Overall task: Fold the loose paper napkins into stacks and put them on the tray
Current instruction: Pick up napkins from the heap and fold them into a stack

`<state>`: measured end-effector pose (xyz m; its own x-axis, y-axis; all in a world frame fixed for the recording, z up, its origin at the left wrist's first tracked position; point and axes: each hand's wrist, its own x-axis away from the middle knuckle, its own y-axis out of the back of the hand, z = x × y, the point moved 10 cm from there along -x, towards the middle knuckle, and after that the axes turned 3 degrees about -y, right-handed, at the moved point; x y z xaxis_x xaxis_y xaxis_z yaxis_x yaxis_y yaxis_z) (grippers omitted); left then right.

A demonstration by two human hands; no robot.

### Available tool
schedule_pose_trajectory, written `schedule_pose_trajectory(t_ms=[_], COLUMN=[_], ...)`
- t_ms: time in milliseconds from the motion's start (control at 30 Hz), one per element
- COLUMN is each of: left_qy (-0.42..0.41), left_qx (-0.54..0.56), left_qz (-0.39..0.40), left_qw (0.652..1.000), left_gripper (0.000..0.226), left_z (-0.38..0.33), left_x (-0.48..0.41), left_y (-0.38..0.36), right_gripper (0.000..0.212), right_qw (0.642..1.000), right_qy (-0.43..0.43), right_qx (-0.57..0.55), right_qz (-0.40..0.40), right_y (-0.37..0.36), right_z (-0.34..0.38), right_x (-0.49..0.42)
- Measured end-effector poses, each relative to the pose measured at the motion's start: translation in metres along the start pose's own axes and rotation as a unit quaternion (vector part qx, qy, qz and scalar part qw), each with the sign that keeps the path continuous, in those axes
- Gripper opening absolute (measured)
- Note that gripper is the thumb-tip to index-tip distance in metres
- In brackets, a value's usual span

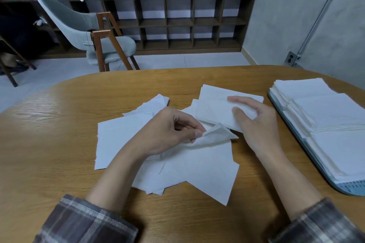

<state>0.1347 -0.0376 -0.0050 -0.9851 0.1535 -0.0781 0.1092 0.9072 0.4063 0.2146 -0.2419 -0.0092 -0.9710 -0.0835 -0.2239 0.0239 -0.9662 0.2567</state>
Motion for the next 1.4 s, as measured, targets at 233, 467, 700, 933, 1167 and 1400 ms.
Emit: schedule_pose_trajectory(t_ms=[233,467,700,933,1167,1400], left_qy=[0.028,0.033,-0.052,-0.117,-0.069,-0.06], left_qx=[-0.019,-0.038,-0.01,0.011,0.045,0.071], left_qz=[0.049,0.07,-0.089,-0.181,-0.208,-0.209], left_qw=[0.998,0.996,0.995,0.976,0.975,0.973], left_gripper=[0.013,0.011,0.02,0.013,0.039,0.042], left_z=[0.005,0.003,-0.013,-0.029,-0.016,-0.011], left_x=[0.002,0.003,0.001,0.004,0.005,0.004], left_y=[-0.012,-0.022,0.011,0.023,0.04,0.036], right_gripper=[0.031,0.03,0.024,0.014,0.022,0.028], right_qw=[1.0,1.0,0.996,0.978,0.974,0.962], right_qy=[0.005,0.006,0.029,0.028,-0.05,-0.07], right_qx=[0.001,-0.001,-0.041,-0.089,-0.17,-0.183], right_qz=[0.007,0.005,0.072,0.184,0.14,0.189], right_y=[-0.001,-0.001,-0.013,-0.035,-0.025,-0.041], right_z=[0.002,0.002,0.018,0.031,0.009,0.011], right_x=[0.001,0.001,0.006,0.023,0.011,0.02])
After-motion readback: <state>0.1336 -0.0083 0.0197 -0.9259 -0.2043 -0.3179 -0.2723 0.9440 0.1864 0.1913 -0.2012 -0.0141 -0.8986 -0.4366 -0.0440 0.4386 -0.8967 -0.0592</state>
